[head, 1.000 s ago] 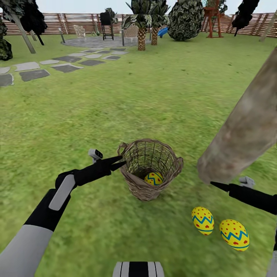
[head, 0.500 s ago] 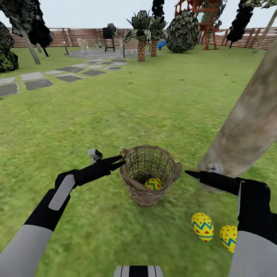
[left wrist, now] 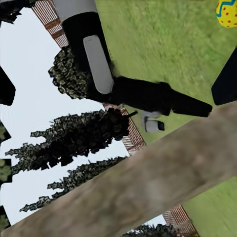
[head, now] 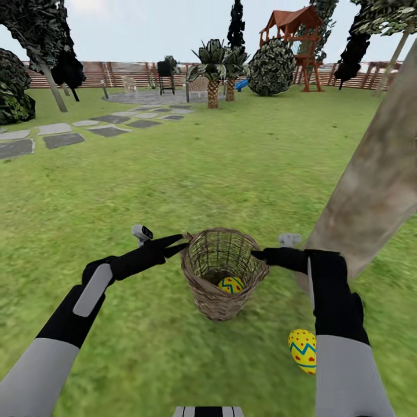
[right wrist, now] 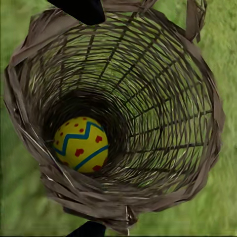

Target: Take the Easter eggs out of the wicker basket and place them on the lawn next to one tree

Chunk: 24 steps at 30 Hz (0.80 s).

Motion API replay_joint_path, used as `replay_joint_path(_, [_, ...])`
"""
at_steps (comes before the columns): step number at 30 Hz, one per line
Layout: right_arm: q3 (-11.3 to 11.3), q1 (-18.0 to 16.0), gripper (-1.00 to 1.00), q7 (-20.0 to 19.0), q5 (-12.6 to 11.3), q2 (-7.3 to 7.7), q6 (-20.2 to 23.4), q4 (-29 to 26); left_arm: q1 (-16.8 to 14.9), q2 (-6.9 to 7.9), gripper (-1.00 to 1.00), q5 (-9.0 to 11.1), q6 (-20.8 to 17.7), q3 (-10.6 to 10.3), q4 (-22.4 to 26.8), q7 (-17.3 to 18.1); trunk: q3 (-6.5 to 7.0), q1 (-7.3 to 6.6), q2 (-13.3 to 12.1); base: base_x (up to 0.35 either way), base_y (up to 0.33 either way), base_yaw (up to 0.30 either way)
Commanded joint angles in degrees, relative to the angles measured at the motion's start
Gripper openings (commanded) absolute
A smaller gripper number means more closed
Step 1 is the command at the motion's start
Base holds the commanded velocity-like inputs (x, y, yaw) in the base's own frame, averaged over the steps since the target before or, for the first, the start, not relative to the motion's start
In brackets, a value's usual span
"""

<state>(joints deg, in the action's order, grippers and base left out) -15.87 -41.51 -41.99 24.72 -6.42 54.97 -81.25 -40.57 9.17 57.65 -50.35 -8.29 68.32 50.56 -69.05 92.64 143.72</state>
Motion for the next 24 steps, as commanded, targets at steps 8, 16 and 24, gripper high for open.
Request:
replay_joint_path(8, [9.95, -0.06, 1.0, 23.1, 0.42, -1.6, 0.53, 0.41, -0.04, 1.52, 1.0, 0.05, 0.0, 9.5, -6.96, 0.2, -0.04, -0.01, 0.02, 0.0, 0.0, 0.0])
replay_joint_path(16, [12.39, -0.06, 1.0, 28.4, 0.45, -1.74, 0.63, 4.84, -0.04, 8.49, 1.0, 0.43, -0.09, 11.47, -9.43, 0.58, -0.04, -0.01, 0.02, 0.199, 0.061, 0.0])
replay_joint_path(24, [16.57, -0.06, 1.0, 28.44, -0.09, -2.29, 2.91, 9.27, -0.04, 8.7, 1.0, 0.45, -0.05, 12.24, -10.19, 0.56, -0.04, -0.01, 0.02, 0.199, 0.071, 0.0])
